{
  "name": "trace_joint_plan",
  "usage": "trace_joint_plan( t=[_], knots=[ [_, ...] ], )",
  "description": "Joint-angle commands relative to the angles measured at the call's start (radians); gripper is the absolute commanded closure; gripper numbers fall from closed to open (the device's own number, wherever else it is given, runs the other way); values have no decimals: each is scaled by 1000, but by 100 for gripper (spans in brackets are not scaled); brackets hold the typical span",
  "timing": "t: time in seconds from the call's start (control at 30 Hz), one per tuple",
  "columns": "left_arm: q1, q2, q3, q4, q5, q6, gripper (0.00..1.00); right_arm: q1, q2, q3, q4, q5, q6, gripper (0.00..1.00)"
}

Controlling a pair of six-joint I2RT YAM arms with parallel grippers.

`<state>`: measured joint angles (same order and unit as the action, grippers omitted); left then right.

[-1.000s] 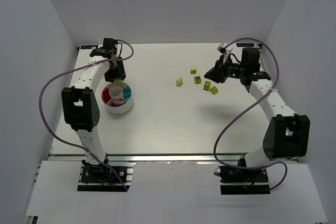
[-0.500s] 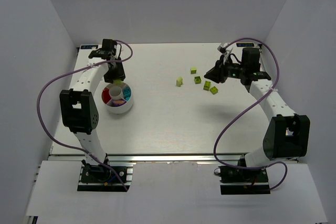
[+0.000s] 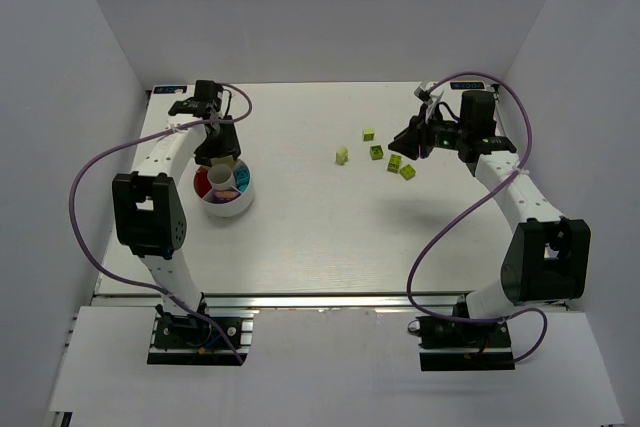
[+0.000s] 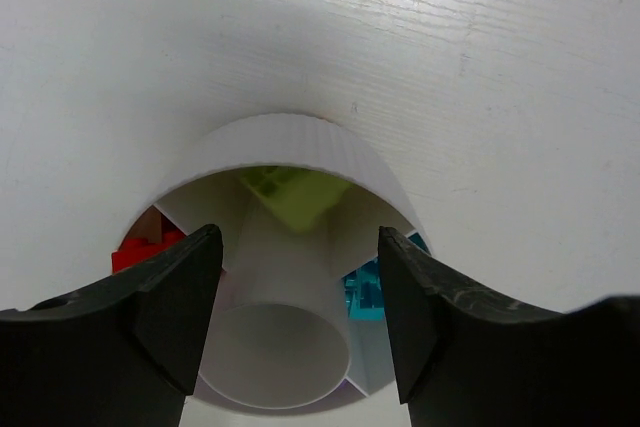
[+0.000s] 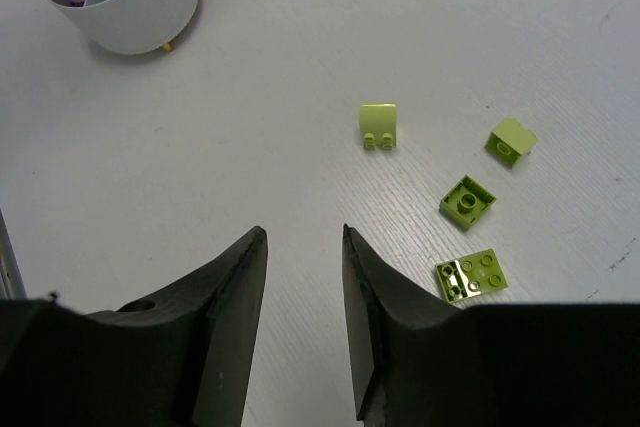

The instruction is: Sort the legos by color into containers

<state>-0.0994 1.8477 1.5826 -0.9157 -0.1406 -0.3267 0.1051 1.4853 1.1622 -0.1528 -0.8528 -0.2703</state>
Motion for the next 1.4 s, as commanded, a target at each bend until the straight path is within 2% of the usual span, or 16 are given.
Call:
trace_joint_plan(
  t=[0.0, 0.23, 0.33, 0.4, 0.43, 0.5, 0.53, 0.67, 0.77, 0.83, 0.97, 1.03, 1.17, 1.27, 1.3, 1.37],
  knots=[
    [6, -53, -1, 8, -30, -5, 26, -5, -28, -6, 35, 3, -17, 58],
    [7, -90, 43, 24, -54, -11, 24, -4, -30, -1, 13, 38, -70, 49],
    [6, -136, 44, 84, -11, -21, 25, -5, -19, 4, -7, 102, -107, 40],
    [1, -203, -4, 185, 49, -40, 29, -5, 9, 25, -28, 156, -125, 33],
    [-2, -228, -27, 224, 120, -51, 29, -4, 21, 33, -56, 172, -133, 26],
    [-32, -278, -84, 334, 205, -80, 29, -4, 53, 50, -74, 218, -141, 20],
    [-51, -283, -88, 354, 240, -89, 29, -5, 62, 66, -86, 230, -144, 11],
    [-175, -226, -56, 391, 262, -130, 26, -4, 92, 73, -77, 306, -110, 11],
    [-282, -121, -24, 436, 269, -257, 24, -4, 86, 39, 7, 414, -12, 11],
    [-324, -70, 17, 451, 263, -345, 23, -5, 84, 31, 12, 445, -24, 11],
    [-373, 86, 154, 388, 213, -490, 20, -19, 60, 24, -28, 324, -104, 11],
    [-388, 188, 271, 297, 175, -541, 20, -24, 34, 5, -19, 279, -132, 15],
    [-427, 303, 405, 189, 49, -699, 18, -27, 26, -15, -22, 278, -132, 26],
    [-439, 344, 432, 160, 33, -803, 17, -31, 18, -38, -11, 282, -122, 28],
    [-441, 352, 432, 149, 21, -827, 12, -33, 15, -44, -5, 284, -121, 28],
    [-445, 375, 435, 156, 29, -868, 12, -35, 3, -56, 15, 284, -115, 28]
  ],
)
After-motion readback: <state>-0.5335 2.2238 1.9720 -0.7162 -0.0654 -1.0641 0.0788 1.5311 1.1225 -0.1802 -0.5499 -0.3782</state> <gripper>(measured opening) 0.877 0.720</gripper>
